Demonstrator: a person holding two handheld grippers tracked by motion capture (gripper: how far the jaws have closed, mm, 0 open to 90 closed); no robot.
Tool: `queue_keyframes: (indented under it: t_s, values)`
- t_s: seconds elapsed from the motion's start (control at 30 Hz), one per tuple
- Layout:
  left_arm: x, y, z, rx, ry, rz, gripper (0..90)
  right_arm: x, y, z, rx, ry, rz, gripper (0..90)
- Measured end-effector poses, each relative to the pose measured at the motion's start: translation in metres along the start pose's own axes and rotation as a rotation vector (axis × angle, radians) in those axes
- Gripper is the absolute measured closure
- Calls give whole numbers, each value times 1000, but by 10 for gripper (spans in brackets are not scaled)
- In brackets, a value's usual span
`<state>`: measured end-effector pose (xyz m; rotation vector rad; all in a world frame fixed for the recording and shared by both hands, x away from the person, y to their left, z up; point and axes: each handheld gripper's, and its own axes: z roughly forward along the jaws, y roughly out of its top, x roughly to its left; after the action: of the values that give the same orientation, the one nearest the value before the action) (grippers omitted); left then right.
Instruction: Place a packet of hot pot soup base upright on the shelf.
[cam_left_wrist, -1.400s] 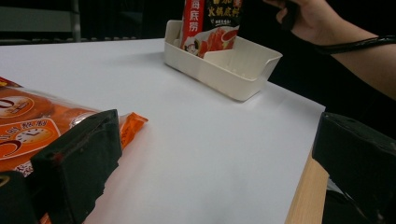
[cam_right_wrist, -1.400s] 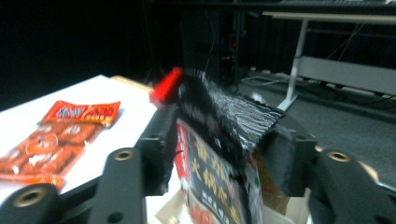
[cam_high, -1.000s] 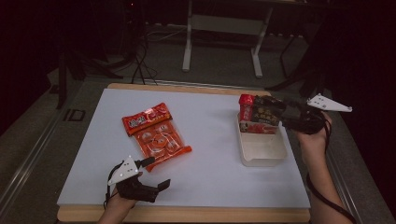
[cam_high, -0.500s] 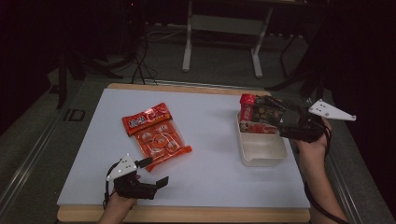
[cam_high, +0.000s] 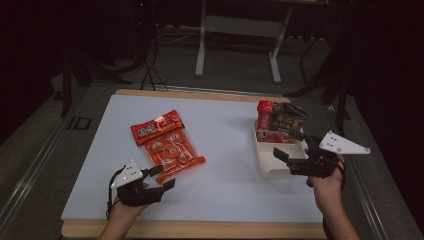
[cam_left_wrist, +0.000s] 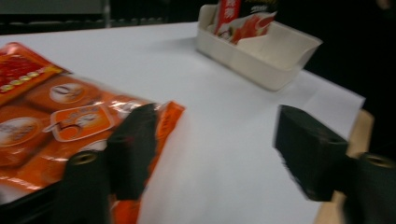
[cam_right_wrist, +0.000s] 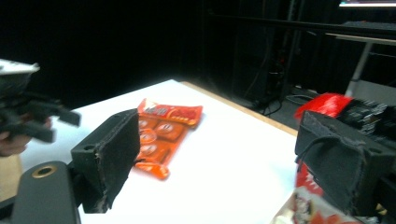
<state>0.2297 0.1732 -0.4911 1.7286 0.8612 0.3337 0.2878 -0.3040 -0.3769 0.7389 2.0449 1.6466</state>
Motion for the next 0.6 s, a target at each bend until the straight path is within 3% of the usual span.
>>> queue_keyframes:
  t_s: [0.03,0.07,0.2,0.27,0.3,0.4,0.47,0.5,0.6]
  values:
    - [1,1,-1,-7,4,12,438,4,-3,-1,-1,9,2,141]
    - [3,2,-2,-2,36,10,483,7,-6,-1,3,26,5,141]
    - [13,6,-4,10,149,-17,587,21,-19,-3,6,78,16,146]
    - [17,7,-4,10,166,-36,641,27,-23,-2,17,95,13,147]
    - [24,8,-5,14,218,-53,683,30,-25,-2,23,103,9,147]
    - [35,6,-4,28,263,-62,787,38,-31,-1,39,119,-1,147]
    - [37,6,-3,35,272,-64,822,39,-33,-1,40,129,6,147]
    - [42,5,0,62,298,-74,822,40,-34,-1,39,136,11,147]
    - [50,3,4,78,328,-86,878,45,-41,-1,44,154,19,147]
